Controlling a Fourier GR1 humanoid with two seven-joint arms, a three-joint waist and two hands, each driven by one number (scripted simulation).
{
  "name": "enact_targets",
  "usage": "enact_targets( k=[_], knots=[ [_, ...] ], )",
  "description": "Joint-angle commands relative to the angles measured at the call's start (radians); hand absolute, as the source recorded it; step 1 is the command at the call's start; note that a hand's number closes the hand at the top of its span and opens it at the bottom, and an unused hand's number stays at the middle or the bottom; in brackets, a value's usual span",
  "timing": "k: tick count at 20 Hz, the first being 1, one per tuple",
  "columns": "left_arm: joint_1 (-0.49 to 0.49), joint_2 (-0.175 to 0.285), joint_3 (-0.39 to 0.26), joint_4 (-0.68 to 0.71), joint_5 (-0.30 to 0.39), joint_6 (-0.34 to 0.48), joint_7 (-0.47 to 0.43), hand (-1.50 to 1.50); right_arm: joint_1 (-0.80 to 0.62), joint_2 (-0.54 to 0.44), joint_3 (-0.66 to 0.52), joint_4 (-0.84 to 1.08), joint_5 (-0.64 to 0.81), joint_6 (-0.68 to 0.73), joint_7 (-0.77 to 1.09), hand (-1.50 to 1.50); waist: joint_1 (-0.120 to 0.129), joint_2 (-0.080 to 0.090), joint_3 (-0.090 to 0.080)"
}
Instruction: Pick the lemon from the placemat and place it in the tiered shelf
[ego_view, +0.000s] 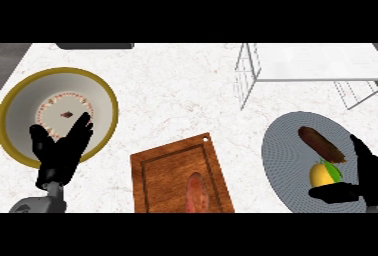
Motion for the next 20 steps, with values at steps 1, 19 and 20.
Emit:
enact_targets(
  k=[1, 19, 20],
  knots=[
    [0.021, -0.018, 0.003, 0.087, -0.009, -0.01, -0.013, 0.0, -0.048, 0.069, 0.005, 0.117, 0.044, -0.053, -0.078, -1.5, 0.002, 0.01, -0.009],
    [-0.029, -0.004, 0.056, 0.082, 0.017, -0.05, 0.037, 0.0, 0.009, 0.121, 0.088, 0.098, 0.075, 0.03, -0.286, 1.5, -0.009, 0.008, -0.009],
    [0.008, -0.011, 0.041, 0.049, 0.0, -0.041, 0.033, 0.0, 0.022, 0.13, 0.091, 0.086, 0.088, 0.009, -0.306, 1.5, -0.006, 0.007, -0.009]
  ],
)
